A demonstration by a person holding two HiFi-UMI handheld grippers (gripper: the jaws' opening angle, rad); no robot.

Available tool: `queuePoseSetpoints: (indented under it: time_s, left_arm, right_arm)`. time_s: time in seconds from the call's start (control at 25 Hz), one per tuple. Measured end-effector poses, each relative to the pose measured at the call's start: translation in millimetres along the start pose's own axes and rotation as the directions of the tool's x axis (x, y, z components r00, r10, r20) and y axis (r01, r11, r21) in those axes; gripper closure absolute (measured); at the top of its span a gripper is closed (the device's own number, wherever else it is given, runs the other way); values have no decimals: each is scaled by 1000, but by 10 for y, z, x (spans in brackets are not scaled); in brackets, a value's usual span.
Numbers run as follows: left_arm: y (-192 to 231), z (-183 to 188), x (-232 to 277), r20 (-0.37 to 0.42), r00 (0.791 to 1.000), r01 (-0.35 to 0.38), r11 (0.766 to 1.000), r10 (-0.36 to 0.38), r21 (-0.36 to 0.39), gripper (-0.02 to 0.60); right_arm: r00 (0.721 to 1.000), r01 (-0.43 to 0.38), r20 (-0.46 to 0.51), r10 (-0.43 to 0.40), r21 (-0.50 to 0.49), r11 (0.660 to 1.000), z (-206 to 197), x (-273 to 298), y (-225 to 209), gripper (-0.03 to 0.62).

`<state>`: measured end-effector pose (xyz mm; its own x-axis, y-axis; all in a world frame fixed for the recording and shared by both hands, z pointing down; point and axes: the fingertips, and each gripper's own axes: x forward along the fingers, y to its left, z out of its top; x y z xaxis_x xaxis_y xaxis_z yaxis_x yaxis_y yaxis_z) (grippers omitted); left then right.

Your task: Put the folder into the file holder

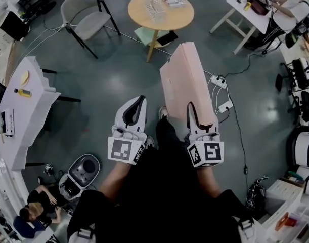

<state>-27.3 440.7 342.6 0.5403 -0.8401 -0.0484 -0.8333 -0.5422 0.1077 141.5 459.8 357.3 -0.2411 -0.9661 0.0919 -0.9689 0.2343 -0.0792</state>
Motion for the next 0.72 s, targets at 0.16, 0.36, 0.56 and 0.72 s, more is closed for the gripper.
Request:
queuePoseSetpoints:
  time_s: [0.16,0.36,0.56,0.72]
  left_arm:
    - [137,-26,244,-4,1000,-7,1000,7,-3,569]
    - [308,-40,668,-11,1000,-20,1000,20,4,569]
    - [504,-25,1156,-25,999,-41,999,42,8,569]
    - [616,-6,1579,-29,998,-54,999,54,3,569]
  right_arm:
    - [1000,-10,0,10,-2,1000,16,291,-93,464]
    - [1000,-28,-6,28,2,1000,40,741,-280,465]
    - [998,-57,-11,57,5,998,100,1263,-502,465]
    - [997,-74,1,74,13,997,195,1651,-702,465]
